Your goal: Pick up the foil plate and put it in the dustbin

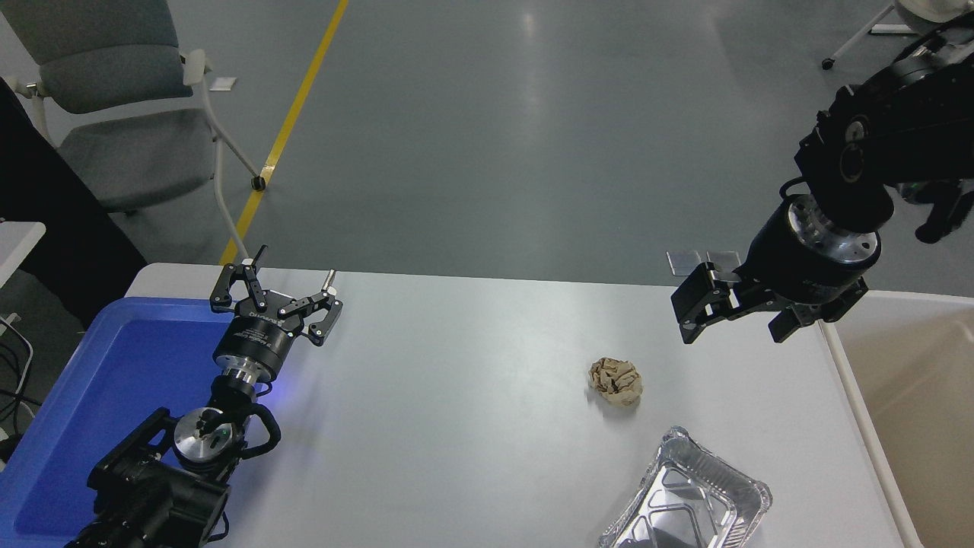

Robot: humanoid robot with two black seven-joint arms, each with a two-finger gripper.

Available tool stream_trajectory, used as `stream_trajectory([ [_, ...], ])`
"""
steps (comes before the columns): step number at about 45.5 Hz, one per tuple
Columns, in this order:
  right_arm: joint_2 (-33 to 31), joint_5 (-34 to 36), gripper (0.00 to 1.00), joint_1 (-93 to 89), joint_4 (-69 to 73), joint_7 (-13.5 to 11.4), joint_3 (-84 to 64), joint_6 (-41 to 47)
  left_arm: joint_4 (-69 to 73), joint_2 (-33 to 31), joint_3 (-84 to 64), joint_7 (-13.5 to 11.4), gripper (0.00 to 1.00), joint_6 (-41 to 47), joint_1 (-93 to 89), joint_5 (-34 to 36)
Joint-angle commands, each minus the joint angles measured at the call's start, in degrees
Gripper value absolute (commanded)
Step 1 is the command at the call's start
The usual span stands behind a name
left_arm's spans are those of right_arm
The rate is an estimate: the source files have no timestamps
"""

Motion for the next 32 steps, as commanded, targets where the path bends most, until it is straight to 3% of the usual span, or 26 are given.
stream_trajectory([
  [1,0.08,0.01,1.00,-0.42,-0.22,0.00,0.04,-0.06,0.00,-0.01,-0.03,0.00,0.99,-0.03,0.00,0.00],
  [32,-1.59,0.45,1.00,-0.50,0.40,0.00,0.92,-0.33,0.00,-0.01,-0.03,0.00,0.99,0.05,0.00,-0.09],
])
